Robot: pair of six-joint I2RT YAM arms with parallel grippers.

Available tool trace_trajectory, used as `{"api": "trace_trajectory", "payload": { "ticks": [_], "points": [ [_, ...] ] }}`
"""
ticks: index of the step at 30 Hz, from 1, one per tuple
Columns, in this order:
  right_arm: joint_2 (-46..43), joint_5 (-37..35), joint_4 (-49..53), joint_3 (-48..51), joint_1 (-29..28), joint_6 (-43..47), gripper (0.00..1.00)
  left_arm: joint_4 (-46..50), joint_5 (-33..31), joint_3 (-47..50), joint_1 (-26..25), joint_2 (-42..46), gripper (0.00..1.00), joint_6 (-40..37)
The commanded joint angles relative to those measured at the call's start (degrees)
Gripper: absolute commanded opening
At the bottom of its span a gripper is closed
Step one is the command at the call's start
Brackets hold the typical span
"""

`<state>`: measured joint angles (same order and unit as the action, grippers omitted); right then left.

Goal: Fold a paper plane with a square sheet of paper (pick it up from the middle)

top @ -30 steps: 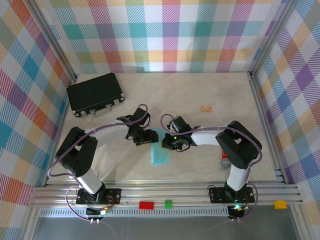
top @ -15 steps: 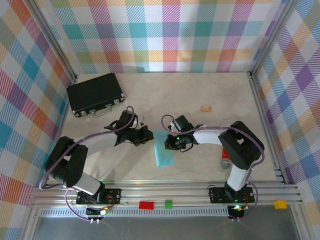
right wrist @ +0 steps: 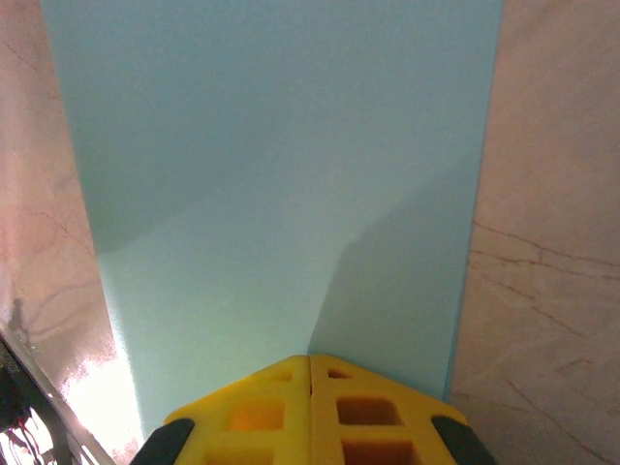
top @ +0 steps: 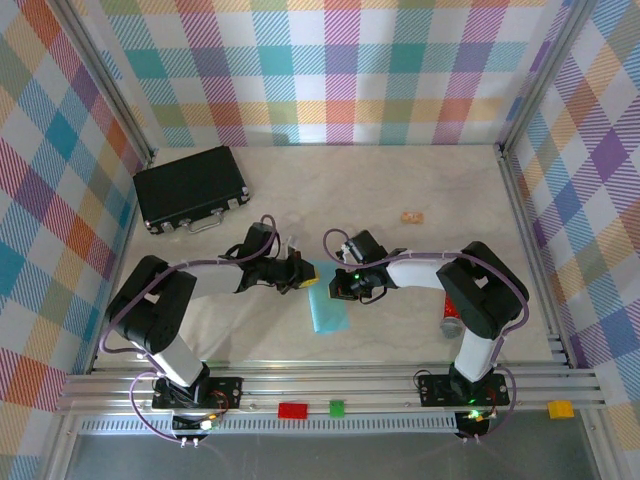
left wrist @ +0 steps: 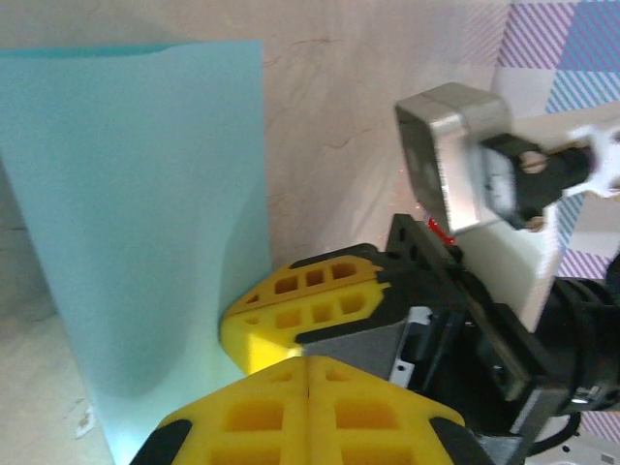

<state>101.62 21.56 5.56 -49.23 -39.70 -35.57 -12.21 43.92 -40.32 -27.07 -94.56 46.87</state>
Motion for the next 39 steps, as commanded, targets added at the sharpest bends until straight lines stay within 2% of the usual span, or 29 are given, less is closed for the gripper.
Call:
{"api": "trace_trajectory", "payload": {
  "ticks": [1,8,16,19,27,39],
  "points": [
    [3.5,-4.9,9.1,2.6,0.3,-0.5,0.00,1.9,1.3,-1.8,0.2,-1.8,0.00,-1.9],
    [3.6,-5.0,8.9,3.1,0.3,-1.3,0.00,2.9,0.7,-2.5,-0.4,-3.0,0.00,-2.6],
    [3.7,-5.2,8.9,3.2,0.3,-1.3,0.00,14.2,-3.5,-5.3,-0.7,-5.2,0.00,-9.7],
    [3.7,-5.3,8.7,3.5,0.3,-1.6,0.00,15.0,-3.1,-5.0,-0.7,-6.3,0.00,-10.8],
    [3.4,-5.5,8.6,4.3,0.3,-1.8,0.00,19.6,-9.3,-3.5,0.4,-7.5,0.00,-14.8],
    [3.1,-6.1,8.2,4.9,0.3,-2.7,0.00,18.0,-3.6,-9.6,0.9,-5.6,0.00,-14.9]
  ]
}}
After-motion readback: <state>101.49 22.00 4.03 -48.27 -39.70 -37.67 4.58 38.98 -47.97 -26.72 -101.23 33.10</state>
